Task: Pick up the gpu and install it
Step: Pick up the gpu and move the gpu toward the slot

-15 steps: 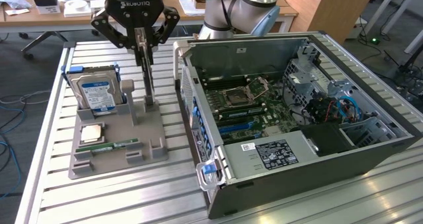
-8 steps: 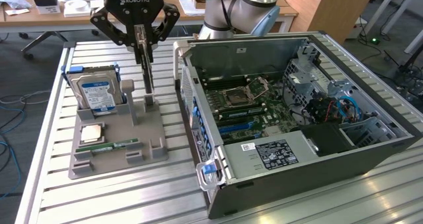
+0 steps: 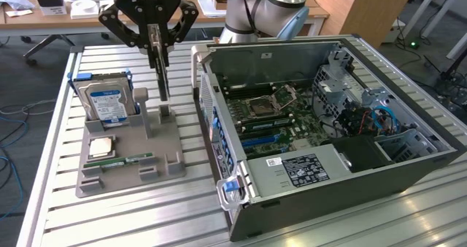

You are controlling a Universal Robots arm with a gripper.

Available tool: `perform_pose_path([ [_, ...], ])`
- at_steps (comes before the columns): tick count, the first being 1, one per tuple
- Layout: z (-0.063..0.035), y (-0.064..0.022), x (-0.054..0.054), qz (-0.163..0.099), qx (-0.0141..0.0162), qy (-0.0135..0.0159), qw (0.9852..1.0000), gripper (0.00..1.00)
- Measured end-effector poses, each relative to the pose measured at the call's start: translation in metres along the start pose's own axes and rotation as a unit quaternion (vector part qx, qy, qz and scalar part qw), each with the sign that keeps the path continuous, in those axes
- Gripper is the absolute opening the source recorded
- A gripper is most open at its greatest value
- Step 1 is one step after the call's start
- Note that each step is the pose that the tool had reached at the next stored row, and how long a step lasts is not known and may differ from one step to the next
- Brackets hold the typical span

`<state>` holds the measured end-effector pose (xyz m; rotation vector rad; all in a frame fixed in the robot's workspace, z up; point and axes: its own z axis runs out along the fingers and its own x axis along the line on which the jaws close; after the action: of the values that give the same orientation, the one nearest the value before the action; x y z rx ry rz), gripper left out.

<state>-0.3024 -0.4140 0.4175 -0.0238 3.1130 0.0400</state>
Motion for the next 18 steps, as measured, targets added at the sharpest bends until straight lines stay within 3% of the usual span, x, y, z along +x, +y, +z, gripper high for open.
perform_pose_path([
  [9,0.0,0.0,-0.002,0.0,0.0,0.0,1.0,0.26],
  [18,0.0002,-0.0001,-0.012,0.0,0.0001,0.0001,1.0,0.26],
])
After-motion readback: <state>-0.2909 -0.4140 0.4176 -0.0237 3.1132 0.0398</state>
